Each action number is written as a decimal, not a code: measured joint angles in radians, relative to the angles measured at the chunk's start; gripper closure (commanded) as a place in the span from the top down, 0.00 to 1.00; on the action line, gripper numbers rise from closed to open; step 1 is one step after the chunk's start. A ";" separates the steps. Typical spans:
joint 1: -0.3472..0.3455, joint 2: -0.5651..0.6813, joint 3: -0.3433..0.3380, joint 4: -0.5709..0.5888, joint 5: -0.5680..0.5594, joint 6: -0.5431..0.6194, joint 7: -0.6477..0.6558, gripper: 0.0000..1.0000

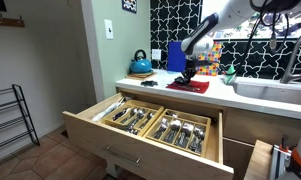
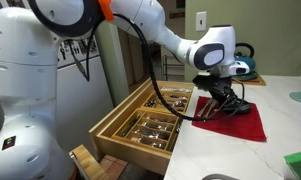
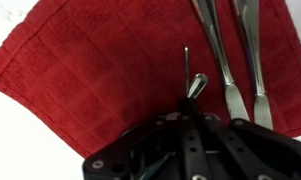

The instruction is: Put the spoon into the drawer

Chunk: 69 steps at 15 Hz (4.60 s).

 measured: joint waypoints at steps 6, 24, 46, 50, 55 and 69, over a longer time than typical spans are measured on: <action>0.001 -0.004 0.004 0.007 -0.004 0.000 0.001 0.01; 0.128 -0.462 0.117 -0.306 0.269 -0.208 0.305 0.01; 0.240 -0.270 0.201 -0.385 0.639 0.141 0.361 0.01; 0.264 -0.144 0.251 -0.343 0.798 0.337 0.382 0.01; 0.278 0.002 0.330 -0.263 0.997 0.530 0.345 0.01; 0.269 0.086 0.351 -0.198 1.071 0.547 0.289 0.01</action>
